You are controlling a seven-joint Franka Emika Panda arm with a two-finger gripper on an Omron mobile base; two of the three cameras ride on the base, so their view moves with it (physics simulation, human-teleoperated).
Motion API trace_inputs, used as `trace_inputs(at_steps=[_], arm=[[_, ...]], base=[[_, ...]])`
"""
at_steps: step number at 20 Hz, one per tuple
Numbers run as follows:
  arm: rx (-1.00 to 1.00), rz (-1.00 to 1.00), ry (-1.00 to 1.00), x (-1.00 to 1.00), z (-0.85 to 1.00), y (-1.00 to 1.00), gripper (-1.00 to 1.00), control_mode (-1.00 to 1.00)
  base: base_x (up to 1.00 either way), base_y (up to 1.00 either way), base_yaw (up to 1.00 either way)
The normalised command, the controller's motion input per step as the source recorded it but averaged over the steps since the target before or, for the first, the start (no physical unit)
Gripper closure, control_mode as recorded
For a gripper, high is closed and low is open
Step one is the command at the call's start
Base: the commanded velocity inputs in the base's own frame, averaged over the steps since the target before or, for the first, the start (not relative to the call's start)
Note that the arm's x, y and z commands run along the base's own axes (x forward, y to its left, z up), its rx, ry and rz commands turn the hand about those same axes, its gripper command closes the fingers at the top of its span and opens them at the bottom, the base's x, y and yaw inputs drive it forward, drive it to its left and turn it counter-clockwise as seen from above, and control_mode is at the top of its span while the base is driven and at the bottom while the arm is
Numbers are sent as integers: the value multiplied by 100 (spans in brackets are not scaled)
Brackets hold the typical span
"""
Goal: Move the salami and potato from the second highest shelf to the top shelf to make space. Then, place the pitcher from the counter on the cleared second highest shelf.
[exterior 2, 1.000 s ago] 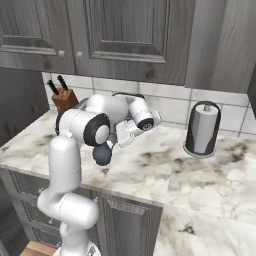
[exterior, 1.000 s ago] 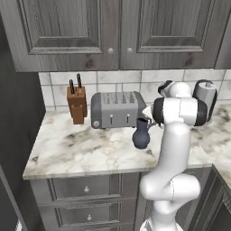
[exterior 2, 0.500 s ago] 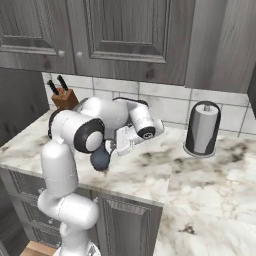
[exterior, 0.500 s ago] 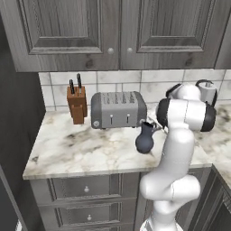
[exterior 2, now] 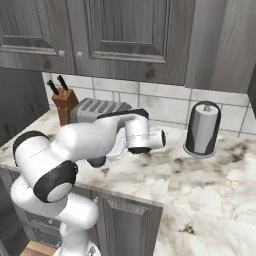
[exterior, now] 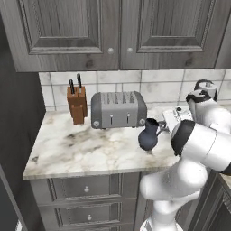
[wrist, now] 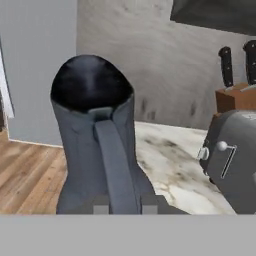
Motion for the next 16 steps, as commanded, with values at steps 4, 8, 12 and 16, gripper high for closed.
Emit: trace_inputs(at_steps=[4, 8, 12, 16], arm=[[-6, -43, 0, -8, 95, 19, 100, -100], [-9, -39, 6, -21, 62, 28, 100, -100], [-2, -35, 9, -34, 28, 27, 100, -100], [0, -35, 9, -40, 29, 18, 100, -100]], base=[[0, 0, 0], [0, 0, 0], [0, 0, 0], [0, 0, 0]])
